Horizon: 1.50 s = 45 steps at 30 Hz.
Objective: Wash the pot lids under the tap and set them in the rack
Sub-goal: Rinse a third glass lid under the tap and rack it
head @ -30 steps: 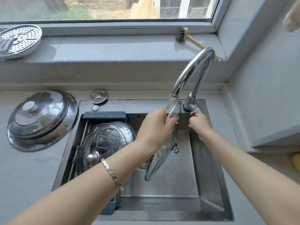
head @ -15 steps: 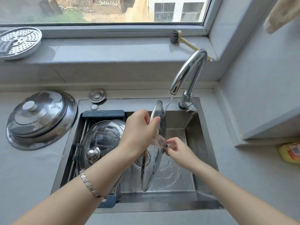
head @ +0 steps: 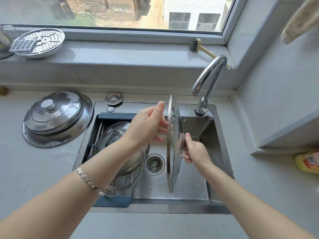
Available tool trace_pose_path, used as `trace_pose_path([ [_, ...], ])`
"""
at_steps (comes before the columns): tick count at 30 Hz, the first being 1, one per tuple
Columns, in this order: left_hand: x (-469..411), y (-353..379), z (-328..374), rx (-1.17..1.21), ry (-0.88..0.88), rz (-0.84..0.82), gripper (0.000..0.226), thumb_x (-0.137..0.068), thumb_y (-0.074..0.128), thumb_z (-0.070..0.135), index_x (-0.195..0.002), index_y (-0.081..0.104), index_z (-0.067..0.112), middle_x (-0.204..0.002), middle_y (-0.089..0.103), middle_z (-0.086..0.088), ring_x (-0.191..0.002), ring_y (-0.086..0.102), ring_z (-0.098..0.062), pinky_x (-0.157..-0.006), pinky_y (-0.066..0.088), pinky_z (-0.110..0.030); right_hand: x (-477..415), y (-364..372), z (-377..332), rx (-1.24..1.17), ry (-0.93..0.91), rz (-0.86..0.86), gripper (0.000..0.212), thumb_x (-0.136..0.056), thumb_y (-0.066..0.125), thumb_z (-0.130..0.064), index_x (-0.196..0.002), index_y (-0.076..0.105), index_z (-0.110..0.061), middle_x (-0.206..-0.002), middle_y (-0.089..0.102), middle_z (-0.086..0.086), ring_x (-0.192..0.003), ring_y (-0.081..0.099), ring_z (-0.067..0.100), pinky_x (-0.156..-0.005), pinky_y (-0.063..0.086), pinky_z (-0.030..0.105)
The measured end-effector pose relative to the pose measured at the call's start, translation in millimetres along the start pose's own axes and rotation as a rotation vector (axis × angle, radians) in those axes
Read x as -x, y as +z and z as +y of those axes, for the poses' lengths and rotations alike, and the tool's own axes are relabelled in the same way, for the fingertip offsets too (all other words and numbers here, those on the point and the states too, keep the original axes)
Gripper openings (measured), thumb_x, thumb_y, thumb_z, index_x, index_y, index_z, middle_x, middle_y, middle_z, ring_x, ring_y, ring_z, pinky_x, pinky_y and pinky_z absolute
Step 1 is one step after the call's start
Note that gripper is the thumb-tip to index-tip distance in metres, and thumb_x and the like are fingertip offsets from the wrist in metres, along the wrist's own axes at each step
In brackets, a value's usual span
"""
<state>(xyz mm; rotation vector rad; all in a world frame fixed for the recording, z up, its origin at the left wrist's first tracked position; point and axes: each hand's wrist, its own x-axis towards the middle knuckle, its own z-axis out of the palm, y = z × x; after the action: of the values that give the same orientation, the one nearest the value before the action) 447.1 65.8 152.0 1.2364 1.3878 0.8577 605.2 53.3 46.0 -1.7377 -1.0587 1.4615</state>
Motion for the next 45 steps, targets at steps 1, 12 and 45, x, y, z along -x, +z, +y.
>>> trace_pose_path([
  [1,4.3,-6.5,-2.8,-0.005,-0.011,0.0,0.043,-0.099,0.033,0.037,-0.069,0.048,0.01,-0.087,0.07,-0.015,-0.071,0.07,-0.021,-0.051,0.055,-0.031,2.3,-0.2,-1.5,-0.017,-0.016,0.002,0.042,-0.098,0.038,-0.039,-0.067,0.042,-0.01,-0.041,0.026,-0.004,-0.034,0.032,0.009,-0.037,0.024,0.018],
  [12,41.6,-84.5,-96.2,-0.179,-0.262,0.105,0.009,-0.093,0.05,0.023,-0.09,0.058,0.027,-0.1,0.064,-0.002,-0.093,0.064,-0.019,-0.079,0.057,-0.044,17.6,12.7,-19.7,0.428,-0.158,0.035,0.06,-0.086,0.053,-0.051,-0.047,0.022,-0.019,-0.041,0.025,-0.005,-0.046,0.029,0.017,-0.05,0.023,0.028],
  [45,-1.9,-189.0,-227.8,-0.196,-0.513,0.057,0.042,-0.098,0.033,0.038,-0.137,0.041,0.023,-0.13,0.054,0.0,-0.115,0.051,-0.014,-0.093,0.039,-0.026,-87.1,256.7,-90.2,1.744,-0.231,-0.347,0.049,-0.08,0.051,-0.061,-0.064,0.043,-0.016,-0.063,0.042,-0.005,-0.072,0.05,0.02,-0.052,0.031,0.021],
])
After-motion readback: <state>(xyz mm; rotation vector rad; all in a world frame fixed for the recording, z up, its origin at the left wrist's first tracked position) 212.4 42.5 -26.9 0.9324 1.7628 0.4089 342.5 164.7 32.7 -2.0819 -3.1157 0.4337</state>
